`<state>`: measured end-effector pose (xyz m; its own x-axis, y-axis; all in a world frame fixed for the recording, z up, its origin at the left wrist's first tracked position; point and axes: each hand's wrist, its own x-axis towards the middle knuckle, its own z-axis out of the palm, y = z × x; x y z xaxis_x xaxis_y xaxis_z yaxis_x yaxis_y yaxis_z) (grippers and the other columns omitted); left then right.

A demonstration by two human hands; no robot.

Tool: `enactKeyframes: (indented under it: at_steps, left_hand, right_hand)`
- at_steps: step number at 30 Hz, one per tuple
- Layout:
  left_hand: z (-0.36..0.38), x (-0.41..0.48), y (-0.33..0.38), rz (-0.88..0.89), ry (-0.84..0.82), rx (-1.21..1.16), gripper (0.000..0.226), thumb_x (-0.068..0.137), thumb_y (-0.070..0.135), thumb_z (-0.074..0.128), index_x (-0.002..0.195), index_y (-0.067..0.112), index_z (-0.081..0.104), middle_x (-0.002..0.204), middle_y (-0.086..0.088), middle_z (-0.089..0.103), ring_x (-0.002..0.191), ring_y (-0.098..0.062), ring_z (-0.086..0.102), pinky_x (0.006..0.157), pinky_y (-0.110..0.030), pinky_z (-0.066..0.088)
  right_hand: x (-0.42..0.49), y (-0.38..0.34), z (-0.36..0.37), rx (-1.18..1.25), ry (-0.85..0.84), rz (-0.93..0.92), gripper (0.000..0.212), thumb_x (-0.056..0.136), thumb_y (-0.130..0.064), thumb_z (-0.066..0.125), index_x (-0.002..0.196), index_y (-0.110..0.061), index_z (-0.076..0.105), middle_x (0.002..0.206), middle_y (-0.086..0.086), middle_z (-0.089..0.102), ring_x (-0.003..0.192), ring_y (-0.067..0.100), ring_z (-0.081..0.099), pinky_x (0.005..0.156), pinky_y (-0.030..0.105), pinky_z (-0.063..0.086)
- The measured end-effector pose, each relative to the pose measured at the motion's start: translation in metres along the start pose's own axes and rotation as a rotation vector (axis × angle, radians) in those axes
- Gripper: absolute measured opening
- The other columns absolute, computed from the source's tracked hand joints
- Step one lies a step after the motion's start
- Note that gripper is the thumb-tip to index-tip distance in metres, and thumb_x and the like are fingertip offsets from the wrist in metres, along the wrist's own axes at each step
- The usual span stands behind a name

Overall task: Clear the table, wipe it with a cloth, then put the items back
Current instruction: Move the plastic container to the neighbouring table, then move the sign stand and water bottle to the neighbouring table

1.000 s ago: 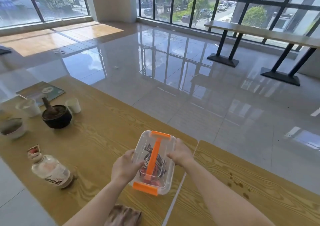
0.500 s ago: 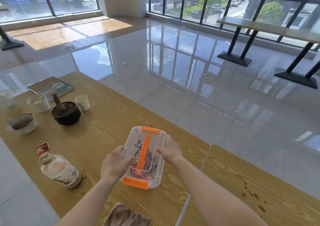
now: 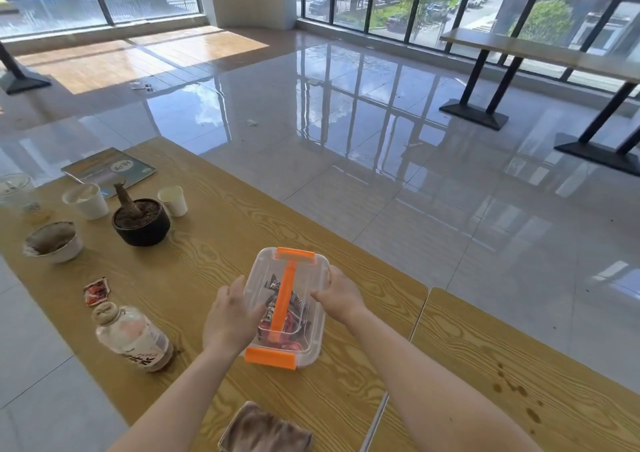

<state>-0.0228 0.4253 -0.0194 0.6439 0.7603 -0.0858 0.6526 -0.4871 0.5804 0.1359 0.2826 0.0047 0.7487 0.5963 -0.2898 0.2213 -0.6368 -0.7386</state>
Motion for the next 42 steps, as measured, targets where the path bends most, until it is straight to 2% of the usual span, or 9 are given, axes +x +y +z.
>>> enactKeyframes:
  at_steps: [3,6,11,15,20,24,30,36,42]
  left_hand:
    - [-0.002,-0.006,0.016,0.197,0.09,0.145,0.054,0.087,0.039,0.063,0.135,0.021,0.049,0.11,-0.003,0.056,0.101,-0.024,0.055,0.077,-0.038,0.049]
    - [0.0,-0.012,0.036,0.32,0.099,0.206,0.061,0.087,0.037,0.065,0.14,0.015,0.046,0.127,-0.008,0.056,0.114,-0.027,0.055,0.086,-0.042,0.05]
    - [0.014,-0.03,0.068,0.426,0.03,0.232,0.067,0.089,0.042,0.059,0.147,0.018,0.038,0.144,-0.01,0.045,0.127,-0.029,0.048,0.097,-0.042,0.043]
    - [0.032,-0.052,0.097,0.539,-0.031,0.247,0.073,0.087,0.042,0.062,0.15,0.017,0.034,0.145,-0.013,0.044,0.13,-0.033,0.045,0.102,-0.045,0.041]
    - [0.059,-0.081,0.136,0.662,-0.111,0.219,0.073,0.089,0.044,0.06,0.152,0.019,0.032,0.152,-0.011,0.038,0.143,-0.029,0.033,0.11,-0.049,0.036]
    - [0.076,-0.103,0.165,0.768,-0.147,0.23,0.073,0.089,0.044,0.058,0.152,0.02,0.031,0.152,-0.01,0.038,0.144,-0.028,0.031,0.11,-0.048,0.035]
    - [0.1,-0.142,0.202,0.924,-0.225,0.241,0.073,0.09,0.044,0.057,0.153,0.019,0.029,0.154,-0.011,0.035,0.147,-0.029,0.026,0.114,-0.048,0.031]
    - [0.122,-0.197,0.237,1.034,-0.337,0.162,0.071,0.089,0.043,0.06,0.151,0.02,0.033,0.152,-0.008,0.039,0.143,-0.027,0.032,0.11,-0.045,0.035]
    - [0.149,-0.273,0.26,1.03,-0.588,-0.041,0.067,0.09,0.039,0.062,0.15,0.026,0.034,0.148,0.003,0.042,0.132,-0.019,0.043,0.097,-0.033,0.041]
  right_hand:
    - [-0.011,0.011,-0.007,-0.01,0.0,0.067,0.065,0.091,-0.031,0.069,0.148,-0.019,0.039,0.145,0.006,0.05,0.123,0.021,0.053,0.101,0.039,0.046]
    - [-0.028,0.026,-0.019,-0.046,0.027,0.091,0.074,0.093,-0.033,0.067,0.154,-0.017,0.029,0.154,0.009,0.04,0.14,0.026,0.041,0.112,0.044,0.039]
    - [-0.066,0.053,-0.048,-0.131,0.1,0.079,0.072,0.094,-0.034,0.065,0.154,-0.017,0.029,0.152,0.007,0.043,0.137,0.025,0.043,0.11,0.041,0.04]
    - [-0.102,0.076,-0.072,-0.26,0.188,0.088,0.07,0.095,-0.037,0.063,0.153,-0.017,0.03,0.153,0.006,0.042,0.141,0.025,0.037,0.113,0.042,0.036]
    - [-0.151,0.107,-0.105,-0.34,0.282,0.17,0.069,0.095,-0.04,0.06,0.153,-0.018,0.03,0.152,0.008,0.042,0.14,0.027,0.036,0.112,0.043,0.037]
    - [-0.191,0.129,-0.128,-0.355,0.353,0.254,0.07,0.096,-0.041,0.059,0.154,-0.016,0.029,0.154,0.009,0.039,0.143,0.028,0.033,0.114,0.042,0.032]
    - [-0.258,0.151,-0.156,-0.415,0.464,0.365,0.066,0.095,-0.045,0.059,0.15,-0.016,0.036,0.149,0.009,0.045,0.137,0.029,0.039,0.109,0.041,0.036]
    - [-0.341,0.169,-0.187,-0.382,0.6,0.432,0.061,0.093,-0.044,0.062,0.147,-0.02,0.045,0.148,0.004,0.049,0.136,0.024,0.043,0.108,0.037,0.037]
    - [-0.432,0.182,-0.217,-0.327,0.692,0.455,0.049,0.096,-0.039,0.061,0.142,-0.023,0.053,0.144,-0.001,0.054,0.13,0.017,0.051,0.103,0.034,0.04]
